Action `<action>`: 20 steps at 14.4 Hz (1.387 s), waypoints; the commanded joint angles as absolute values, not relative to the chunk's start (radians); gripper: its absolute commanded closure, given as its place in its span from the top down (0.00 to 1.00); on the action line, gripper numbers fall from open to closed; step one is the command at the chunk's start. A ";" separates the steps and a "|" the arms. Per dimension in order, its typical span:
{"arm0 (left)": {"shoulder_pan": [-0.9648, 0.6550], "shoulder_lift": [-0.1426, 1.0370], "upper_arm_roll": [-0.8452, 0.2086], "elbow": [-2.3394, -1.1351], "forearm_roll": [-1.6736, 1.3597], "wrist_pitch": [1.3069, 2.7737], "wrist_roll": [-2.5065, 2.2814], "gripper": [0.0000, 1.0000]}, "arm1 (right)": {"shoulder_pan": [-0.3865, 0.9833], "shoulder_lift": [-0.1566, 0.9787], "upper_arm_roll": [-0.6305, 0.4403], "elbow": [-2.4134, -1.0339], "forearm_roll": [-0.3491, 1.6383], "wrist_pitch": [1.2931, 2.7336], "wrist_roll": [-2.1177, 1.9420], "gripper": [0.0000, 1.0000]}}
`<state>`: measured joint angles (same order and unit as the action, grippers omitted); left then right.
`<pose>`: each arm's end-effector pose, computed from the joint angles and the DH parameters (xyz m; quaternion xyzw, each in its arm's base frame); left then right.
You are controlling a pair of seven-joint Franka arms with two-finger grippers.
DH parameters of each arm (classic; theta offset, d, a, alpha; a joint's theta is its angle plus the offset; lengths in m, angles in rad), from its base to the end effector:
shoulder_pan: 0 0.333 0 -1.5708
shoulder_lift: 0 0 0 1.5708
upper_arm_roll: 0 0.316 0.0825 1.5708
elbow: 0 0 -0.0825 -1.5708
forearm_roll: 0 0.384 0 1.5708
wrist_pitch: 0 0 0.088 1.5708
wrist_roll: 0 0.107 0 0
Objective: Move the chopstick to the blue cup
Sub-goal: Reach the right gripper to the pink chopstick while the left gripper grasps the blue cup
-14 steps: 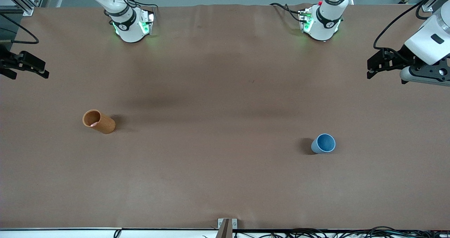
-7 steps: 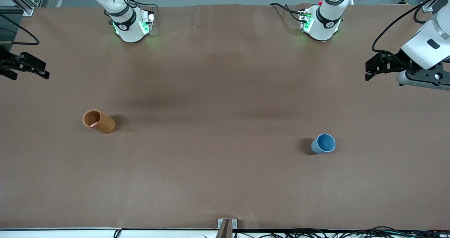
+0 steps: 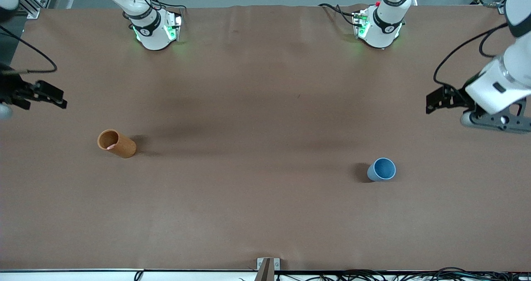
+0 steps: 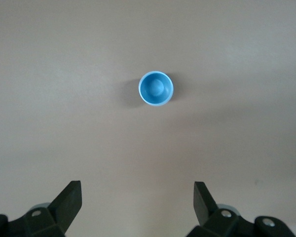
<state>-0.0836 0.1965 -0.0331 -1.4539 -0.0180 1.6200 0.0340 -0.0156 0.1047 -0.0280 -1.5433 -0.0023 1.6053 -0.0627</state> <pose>0.6124 -0.0717 0.5690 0.9970 -0.0744 -0.0156 0.0116 0.5871 -0.0250 0.5807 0.9997 0.0097 -0.0214 0.0015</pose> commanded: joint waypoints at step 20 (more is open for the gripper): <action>-0.098 0.630 -0.041 -1.657 -0.046 2.312 -0.041 0.34 | 0.057 0.469 -0.025 -1.551 -0.140 1.784 0.032 0.47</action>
<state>-0.0795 0.6413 -0.0449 -1.6384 -0.0334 2.2852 -0.0039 0.0409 0.4723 -0.0250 -1.5449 -0.1089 1.7844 -0.0105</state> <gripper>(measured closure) 0.119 0.498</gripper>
